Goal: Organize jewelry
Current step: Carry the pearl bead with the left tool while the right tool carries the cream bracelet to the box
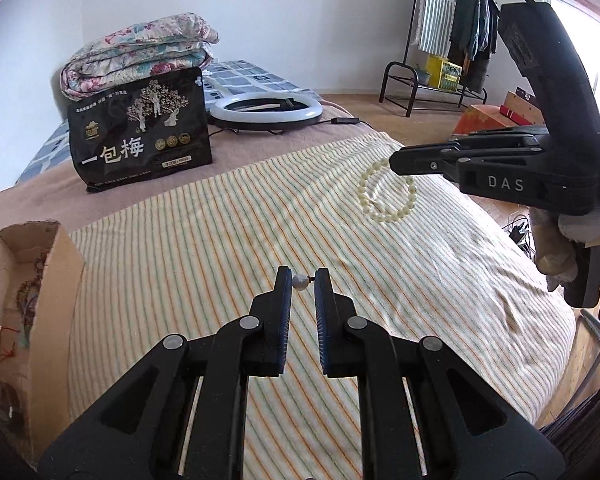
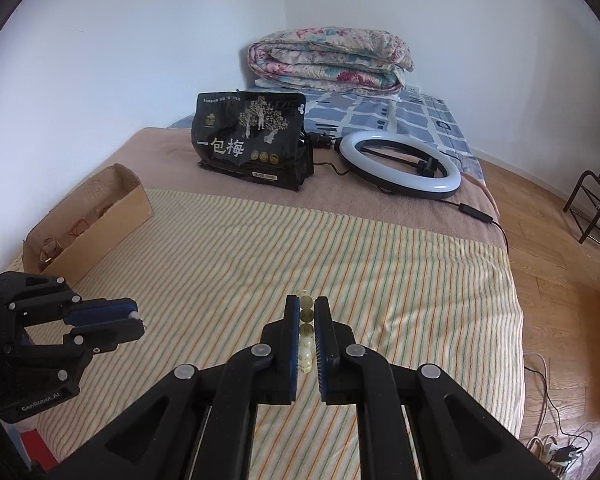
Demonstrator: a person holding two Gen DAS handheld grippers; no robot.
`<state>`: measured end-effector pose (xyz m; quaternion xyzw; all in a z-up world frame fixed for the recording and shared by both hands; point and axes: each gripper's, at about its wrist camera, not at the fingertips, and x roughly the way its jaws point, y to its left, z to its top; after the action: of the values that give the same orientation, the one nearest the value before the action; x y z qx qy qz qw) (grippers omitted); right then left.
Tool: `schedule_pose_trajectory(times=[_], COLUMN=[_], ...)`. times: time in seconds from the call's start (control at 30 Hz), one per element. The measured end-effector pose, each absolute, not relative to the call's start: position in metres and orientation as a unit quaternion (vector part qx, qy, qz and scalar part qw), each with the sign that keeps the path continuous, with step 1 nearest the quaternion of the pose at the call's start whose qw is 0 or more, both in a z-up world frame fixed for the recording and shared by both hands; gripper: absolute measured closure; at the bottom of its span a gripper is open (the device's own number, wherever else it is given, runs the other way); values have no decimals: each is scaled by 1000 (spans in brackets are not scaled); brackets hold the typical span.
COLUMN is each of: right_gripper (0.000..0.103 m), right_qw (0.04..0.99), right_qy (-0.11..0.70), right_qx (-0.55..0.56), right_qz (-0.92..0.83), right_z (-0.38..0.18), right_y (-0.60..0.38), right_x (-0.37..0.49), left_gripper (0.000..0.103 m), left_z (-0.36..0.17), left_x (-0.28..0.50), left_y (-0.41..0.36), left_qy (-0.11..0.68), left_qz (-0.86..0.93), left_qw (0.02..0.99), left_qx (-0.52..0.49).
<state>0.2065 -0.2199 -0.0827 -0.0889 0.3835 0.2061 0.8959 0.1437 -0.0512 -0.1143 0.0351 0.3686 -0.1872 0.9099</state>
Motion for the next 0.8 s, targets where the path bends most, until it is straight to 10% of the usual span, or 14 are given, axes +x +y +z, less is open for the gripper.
schedule_pose_trajectory(times=[0.8], right_gripper=[98], right_qw=[889], right_qy=[319], right_qx=[-104], right_qz=[312], right_z=[-21], right_y=[-93], right_x=[137], left_gripper=[93], left_z=[-40], left_x=[122], left_y=[109], left_qy=[329], left_qz=[-79], left_qw=[941], left_qx=[1])
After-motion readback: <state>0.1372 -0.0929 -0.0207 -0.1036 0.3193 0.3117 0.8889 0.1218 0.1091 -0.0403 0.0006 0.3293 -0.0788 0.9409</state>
